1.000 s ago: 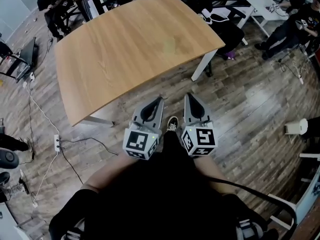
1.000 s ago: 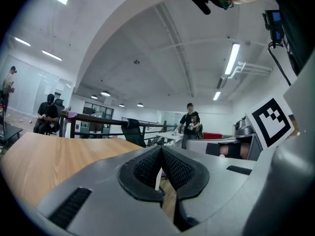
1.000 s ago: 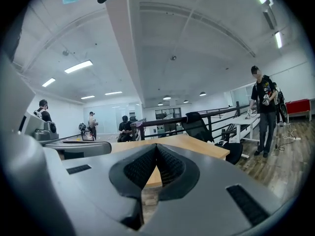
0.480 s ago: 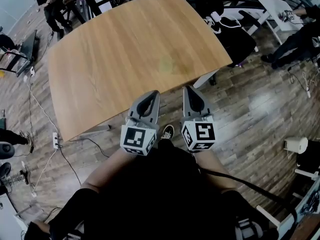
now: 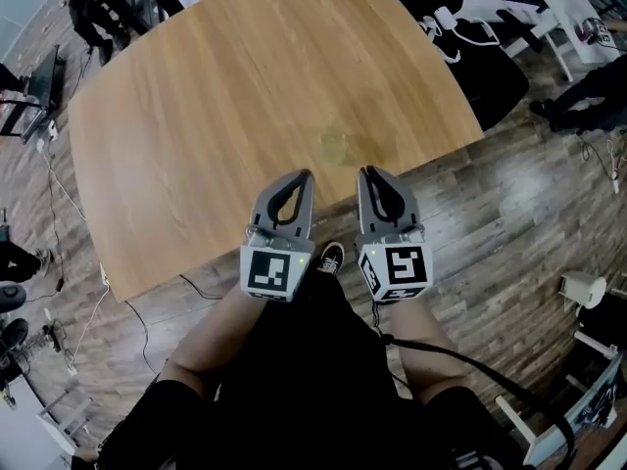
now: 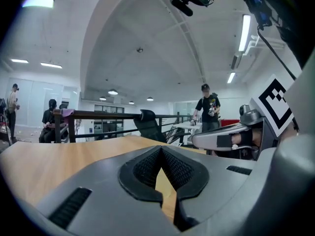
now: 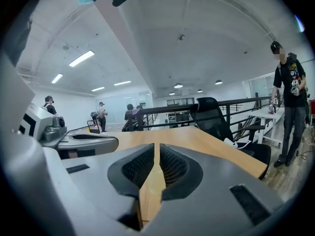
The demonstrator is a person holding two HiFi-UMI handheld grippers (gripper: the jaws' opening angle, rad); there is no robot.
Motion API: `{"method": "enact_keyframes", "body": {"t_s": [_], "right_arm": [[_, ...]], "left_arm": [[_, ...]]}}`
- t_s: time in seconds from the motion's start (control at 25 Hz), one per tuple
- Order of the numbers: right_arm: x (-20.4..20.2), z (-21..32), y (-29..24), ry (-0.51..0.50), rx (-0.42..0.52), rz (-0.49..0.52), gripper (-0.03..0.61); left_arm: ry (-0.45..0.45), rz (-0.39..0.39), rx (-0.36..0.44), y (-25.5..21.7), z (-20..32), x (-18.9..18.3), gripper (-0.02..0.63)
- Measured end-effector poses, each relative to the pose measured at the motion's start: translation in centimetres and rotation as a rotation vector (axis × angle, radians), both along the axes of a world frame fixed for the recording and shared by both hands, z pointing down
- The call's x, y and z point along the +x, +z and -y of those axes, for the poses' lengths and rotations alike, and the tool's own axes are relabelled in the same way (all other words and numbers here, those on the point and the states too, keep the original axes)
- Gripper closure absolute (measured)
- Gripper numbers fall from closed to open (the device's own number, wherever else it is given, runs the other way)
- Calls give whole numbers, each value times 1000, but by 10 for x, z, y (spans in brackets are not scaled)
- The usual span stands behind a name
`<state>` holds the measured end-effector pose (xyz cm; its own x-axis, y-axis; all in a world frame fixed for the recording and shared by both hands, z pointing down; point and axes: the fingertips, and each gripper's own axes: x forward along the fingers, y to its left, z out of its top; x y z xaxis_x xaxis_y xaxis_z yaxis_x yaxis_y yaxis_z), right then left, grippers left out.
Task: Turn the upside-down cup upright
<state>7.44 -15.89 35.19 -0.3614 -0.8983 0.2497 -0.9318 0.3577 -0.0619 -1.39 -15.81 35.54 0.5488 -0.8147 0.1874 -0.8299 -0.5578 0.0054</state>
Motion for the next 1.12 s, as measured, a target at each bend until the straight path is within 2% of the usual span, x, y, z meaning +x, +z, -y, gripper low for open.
{"method": "enact_keyframes", "body": {"t_s": [0.16,0.2,0.24,0.28,0.4,0.52,0.6,0.76,1.12], "right_arm": [[-14,34,44,-46,-15,-3,555],[-18,41,58,-67,-25,-3,498],[-22,47,72,-90,-35,0,405],[-26,54,84,-110,-42,2,369],[-34,71,113,-146,-49,-26,328],[-39,85,136,-169,-63,-46,293],[-41,93,148,-184,-74,-75,279],[-46,103,161,-212,-82,-129,270],[-58,116,161,-236,-66,-161,272]], "left_arm": [[-10,28,-1,46,30,-3,604],[-14,36,-7,58,34,-4,604],[-18,40,-13,71,39,-6,604],[-23,44,-20,82,44,-7,604],[-46,47,-50,111,54,-15,604],[-59,89,-32,131,61,-23,605],[-61,109,-23,142,63,-25,604],[-57,99,-34,154,64,-22,605],[-58,70,-36,162,63,-15,604]]}}
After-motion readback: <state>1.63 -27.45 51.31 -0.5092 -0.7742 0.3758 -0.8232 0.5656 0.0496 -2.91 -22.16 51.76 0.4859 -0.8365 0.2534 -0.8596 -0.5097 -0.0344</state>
